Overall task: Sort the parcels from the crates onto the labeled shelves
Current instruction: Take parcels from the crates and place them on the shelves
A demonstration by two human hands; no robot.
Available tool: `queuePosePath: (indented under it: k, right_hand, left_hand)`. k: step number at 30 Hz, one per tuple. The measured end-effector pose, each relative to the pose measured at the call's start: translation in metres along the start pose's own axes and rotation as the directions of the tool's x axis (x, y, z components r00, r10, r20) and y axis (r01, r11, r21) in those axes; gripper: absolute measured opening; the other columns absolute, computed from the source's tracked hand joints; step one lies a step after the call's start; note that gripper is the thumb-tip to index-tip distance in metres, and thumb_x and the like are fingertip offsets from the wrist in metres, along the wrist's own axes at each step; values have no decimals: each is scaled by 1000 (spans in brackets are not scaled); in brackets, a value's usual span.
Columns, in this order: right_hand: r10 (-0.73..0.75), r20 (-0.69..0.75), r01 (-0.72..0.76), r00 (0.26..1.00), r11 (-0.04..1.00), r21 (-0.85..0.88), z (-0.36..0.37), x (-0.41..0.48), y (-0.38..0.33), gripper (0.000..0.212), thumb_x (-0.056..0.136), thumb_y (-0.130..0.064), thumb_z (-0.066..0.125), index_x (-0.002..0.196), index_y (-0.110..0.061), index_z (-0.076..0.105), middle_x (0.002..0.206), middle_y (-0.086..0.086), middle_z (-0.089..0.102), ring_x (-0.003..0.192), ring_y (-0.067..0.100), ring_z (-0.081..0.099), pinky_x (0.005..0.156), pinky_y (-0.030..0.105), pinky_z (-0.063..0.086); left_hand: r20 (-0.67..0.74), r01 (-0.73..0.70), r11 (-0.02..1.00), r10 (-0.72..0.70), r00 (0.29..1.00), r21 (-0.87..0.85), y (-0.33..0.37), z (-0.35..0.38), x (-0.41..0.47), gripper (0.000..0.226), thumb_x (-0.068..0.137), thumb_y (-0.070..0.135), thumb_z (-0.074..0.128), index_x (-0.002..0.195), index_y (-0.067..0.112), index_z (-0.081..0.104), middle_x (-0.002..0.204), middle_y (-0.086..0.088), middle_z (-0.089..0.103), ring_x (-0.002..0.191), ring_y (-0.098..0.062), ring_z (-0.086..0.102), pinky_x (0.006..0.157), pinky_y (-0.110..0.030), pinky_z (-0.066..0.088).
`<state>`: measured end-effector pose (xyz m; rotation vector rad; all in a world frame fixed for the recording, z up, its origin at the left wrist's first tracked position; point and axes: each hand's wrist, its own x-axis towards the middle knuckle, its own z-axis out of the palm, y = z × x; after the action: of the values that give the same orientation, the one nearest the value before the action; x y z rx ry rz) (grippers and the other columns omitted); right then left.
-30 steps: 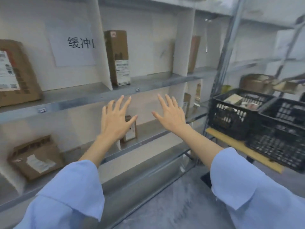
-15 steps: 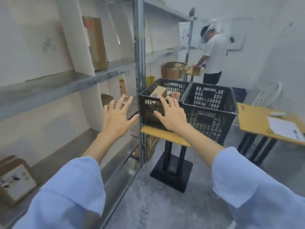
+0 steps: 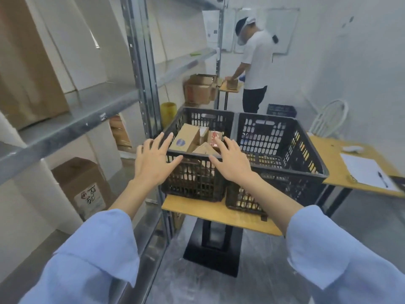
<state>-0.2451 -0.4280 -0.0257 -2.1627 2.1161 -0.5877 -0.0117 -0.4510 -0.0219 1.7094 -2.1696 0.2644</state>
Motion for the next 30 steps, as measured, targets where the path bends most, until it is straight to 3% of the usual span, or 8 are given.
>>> queuePosePath:
  k: [6,13,18,23,30]
  right_hand:
    - [-56,48,52,997,994,91,37,86,12,60,102,-42,42,156,-25,22,163,5,18,150,23,13,115,49,26]
    - [-220,184,179,958,960,218,90,184,19,61,102,-41,46,155,-28,22,163,1,19,150,25,18,118,51,28]
    - [-294,312,224,904,944,241,127,232,31,62,101,-45,45,155,-33,19,164,-4,16,146,23,28,113,53,35]
    - [-352,357,294,865,933,209,155,257,39,64,101,-48,43,157,-29,18,163,-4,20,142,21,36,107,48,43]
    - [-335,356,271,872,938,218,179,281,56,63,103,-43,40,158,-26,13,162,-4,24,146,26,25,115,45,32]
  left_hand:
    - [44,34,999,-33,999,-29,-21,59,64,73,93,66,36,155,34,16,161,1,25,142,-26,27,112,-44,22]
    - [67,59,998,-58,996,-21,-44,114,132,73,93,64,42,155,34,19,158,1,32,139,-23,34,111,-43,25]
    - [81,40,999,-37,996,-31,-53,145,170,75,90,69,33,155,34,20,156,3,34,138,-19,37,110,-42,28]
    - [149,11,998,-1,989,-67,-62,173,193,79,86,75,25,154,37,18,157,7,32,139,-14,36,109,-39,29]
    - [205,-26,985,62,977,-170,-71,205,223,77,86,73,33,154,39,18,156,7,33,137,-14,39,106,-38,35]
